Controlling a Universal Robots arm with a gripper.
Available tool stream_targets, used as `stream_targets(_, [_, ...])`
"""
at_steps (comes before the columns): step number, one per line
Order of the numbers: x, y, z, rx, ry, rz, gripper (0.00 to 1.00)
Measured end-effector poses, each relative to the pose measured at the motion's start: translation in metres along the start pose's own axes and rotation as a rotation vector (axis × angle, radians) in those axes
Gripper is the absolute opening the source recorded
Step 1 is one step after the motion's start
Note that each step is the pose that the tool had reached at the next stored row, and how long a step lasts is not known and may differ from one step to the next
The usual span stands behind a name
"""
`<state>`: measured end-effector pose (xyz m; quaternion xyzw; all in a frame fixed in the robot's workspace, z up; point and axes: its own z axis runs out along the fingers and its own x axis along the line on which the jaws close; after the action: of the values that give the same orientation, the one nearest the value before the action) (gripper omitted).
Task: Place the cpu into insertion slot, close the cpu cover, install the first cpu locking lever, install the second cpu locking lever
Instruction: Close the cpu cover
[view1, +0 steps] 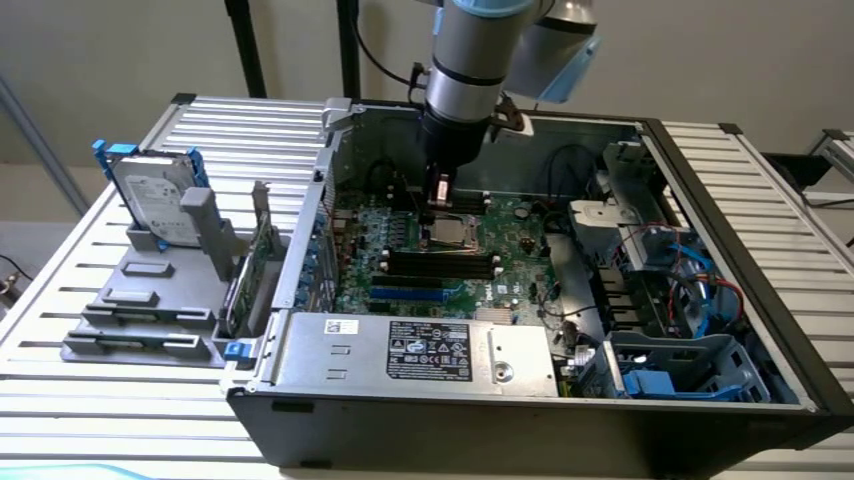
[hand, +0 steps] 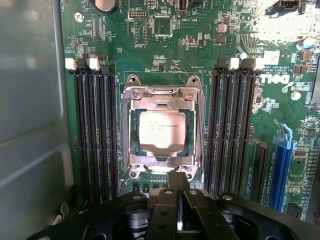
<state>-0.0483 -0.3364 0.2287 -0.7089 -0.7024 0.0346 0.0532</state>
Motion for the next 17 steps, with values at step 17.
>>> stream_targets(17, [-0.001, 0.0021, 0.0233, 0.0002, 0.0147, -0.002, 0.11])
